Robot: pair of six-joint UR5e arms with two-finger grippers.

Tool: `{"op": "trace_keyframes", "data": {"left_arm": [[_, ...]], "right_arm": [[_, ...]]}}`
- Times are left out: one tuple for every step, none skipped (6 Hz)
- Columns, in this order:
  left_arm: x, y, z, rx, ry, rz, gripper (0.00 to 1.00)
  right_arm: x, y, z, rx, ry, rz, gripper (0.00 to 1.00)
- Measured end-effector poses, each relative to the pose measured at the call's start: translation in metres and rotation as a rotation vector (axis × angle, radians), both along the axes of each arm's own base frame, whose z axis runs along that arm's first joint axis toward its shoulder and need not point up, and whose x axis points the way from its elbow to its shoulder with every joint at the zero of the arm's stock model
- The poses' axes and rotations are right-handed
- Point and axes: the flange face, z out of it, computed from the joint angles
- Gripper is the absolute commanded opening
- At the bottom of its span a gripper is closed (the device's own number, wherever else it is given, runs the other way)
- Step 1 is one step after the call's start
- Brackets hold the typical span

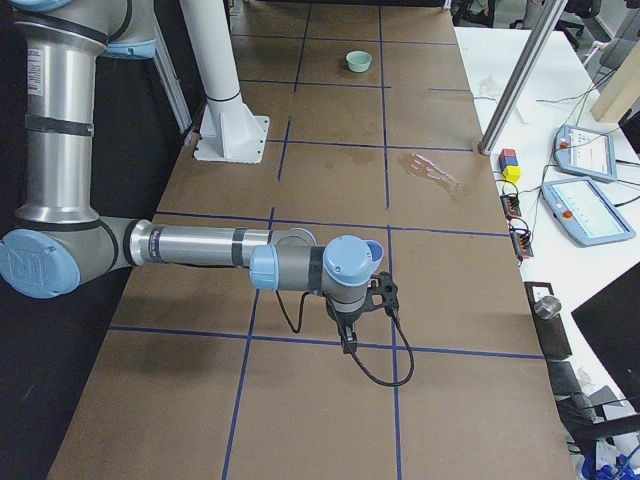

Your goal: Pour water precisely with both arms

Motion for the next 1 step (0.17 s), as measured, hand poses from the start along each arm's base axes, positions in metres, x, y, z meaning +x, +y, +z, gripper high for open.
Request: {"op": "trace_keyframes", "data": {"left_arm": [[0.0001, 0.0002, -0.0004, 0.0, 0.0, 0.0, 1.0]], "right_arm": [[0.0, 0.0, 0.0, 0.0, 0.0, 0.0, 1.0]]}}
